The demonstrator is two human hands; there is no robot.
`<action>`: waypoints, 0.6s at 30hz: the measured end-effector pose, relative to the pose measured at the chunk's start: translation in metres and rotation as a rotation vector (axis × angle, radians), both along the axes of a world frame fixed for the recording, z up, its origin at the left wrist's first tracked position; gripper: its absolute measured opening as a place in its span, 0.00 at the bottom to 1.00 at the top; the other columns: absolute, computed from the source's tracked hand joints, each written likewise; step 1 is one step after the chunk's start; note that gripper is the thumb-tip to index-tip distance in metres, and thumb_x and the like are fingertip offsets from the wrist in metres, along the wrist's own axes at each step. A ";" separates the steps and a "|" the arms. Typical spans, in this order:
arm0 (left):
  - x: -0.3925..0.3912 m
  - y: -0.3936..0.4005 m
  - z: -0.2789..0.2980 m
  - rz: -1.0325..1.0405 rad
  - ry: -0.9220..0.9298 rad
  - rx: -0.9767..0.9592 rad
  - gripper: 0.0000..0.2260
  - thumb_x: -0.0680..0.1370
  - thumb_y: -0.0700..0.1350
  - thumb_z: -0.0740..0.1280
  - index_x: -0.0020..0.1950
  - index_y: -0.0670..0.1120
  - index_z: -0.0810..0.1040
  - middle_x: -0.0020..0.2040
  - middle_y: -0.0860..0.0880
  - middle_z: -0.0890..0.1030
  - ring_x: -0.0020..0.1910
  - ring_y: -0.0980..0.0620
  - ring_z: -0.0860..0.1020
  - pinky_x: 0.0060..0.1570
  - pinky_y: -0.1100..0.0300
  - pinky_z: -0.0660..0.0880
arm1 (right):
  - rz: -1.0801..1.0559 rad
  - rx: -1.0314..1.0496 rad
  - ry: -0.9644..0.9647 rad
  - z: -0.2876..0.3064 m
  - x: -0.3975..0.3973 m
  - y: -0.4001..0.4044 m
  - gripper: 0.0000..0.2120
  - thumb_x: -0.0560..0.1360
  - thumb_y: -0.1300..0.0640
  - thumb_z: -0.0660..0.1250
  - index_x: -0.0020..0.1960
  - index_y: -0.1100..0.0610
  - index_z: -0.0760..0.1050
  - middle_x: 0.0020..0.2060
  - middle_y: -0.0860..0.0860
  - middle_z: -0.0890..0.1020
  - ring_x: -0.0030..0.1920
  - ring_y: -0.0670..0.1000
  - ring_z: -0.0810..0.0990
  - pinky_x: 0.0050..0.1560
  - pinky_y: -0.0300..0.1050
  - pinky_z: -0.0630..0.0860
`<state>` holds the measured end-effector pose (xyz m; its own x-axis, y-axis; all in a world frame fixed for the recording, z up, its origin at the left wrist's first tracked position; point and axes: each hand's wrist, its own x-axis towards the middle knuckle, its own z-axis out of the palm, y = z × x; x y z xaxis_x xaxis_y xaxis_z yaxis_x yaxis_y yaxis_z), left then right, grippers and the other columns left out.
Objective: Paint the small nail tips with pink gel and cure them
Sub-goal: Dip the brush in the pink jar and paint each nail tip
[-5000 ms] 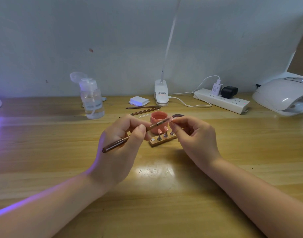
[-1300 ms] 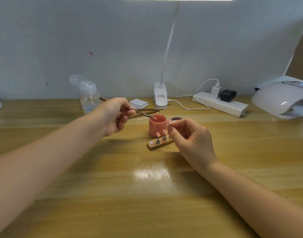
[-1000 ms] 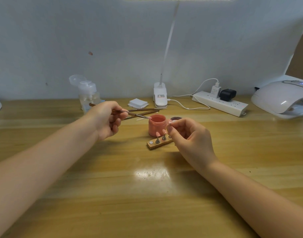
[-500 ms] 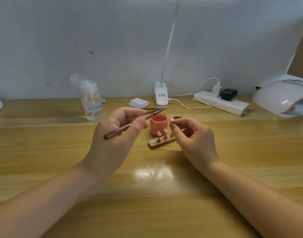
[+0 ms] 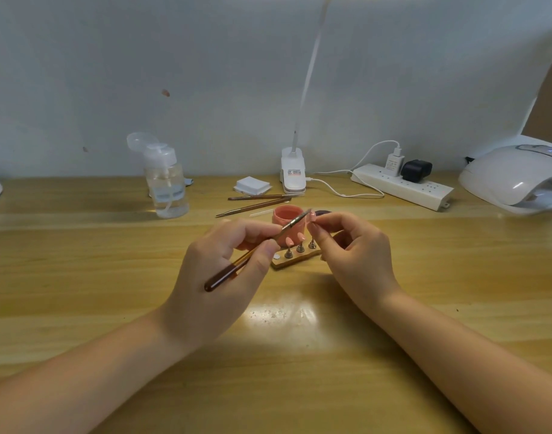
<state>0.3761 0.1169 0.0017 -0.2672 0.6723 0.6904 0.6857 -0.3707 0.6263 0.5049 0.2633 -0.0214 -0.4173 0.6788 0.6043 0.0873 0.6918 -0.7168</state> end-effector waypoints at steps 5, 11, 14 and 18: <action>-0.001 0.001 0.000 0.012 -0.001 -0.029 0.10 0.75 0.50 0.65 0.53 0.50 0.81 0.45 0.53 0.83 0.48 0.52 0.80 0.48 0.59 0.75 | 0.008 0.002 0.005 0.000 0.000 0.000 0.07 0.74 0.60 0.71 0.48 0.50 0.79 0.39 0.46 0.83 0.34 0.52 0.80 0.37 0.56 0.79; 0.001 0.002 0.000 0.040 0.000 0.005 0.10 0.76 0.51 0.63 0.53 0.51 0.80 0.45 0.56 0.83 0.48 0.53 0.80 0.48 0.60 0.75 | 0.022 0.004 0.007 -0.001 0.000 0.000 0.06 0.74 0.60 0.71 0.49 0.52 0.80 0.39 0.47 0.83 0.34 0.51 0.80 0.37 0.55 0.79; 0.001 0.003 -0.001 0.045 -0.019 -0.016 0.09 0.76 0.50 0.65 0.53 0.50 0.81 0.45 0.54 0.83 0.48 0.52 0.81 0.48 0.57 0.76 | 0.030 0.008 0.011 0.000 0.000 0.000 0.06 0.74 0.60 0.71 0.48 0.50 0.80 0.39 0.47 0.83 0.34 0.51 0.79 0.37 0.55 0.79; 0.001 0.002 0.000 0.051 -0.028 0.016 0.09 0.76 0.52 0.63 0.53 0.55 0.79 0.44 0.58 0.83 0.48 0.55 0.80 0.47 0.65 0.73 | 0.034 0.005 0.020 0.000 0.000 0.000 0.07 0.74 0.61 0.71 0.48 0.50 0.80 0.38 0.47 0.83 0.33 0.52 0.79 0.37 0.56 0.78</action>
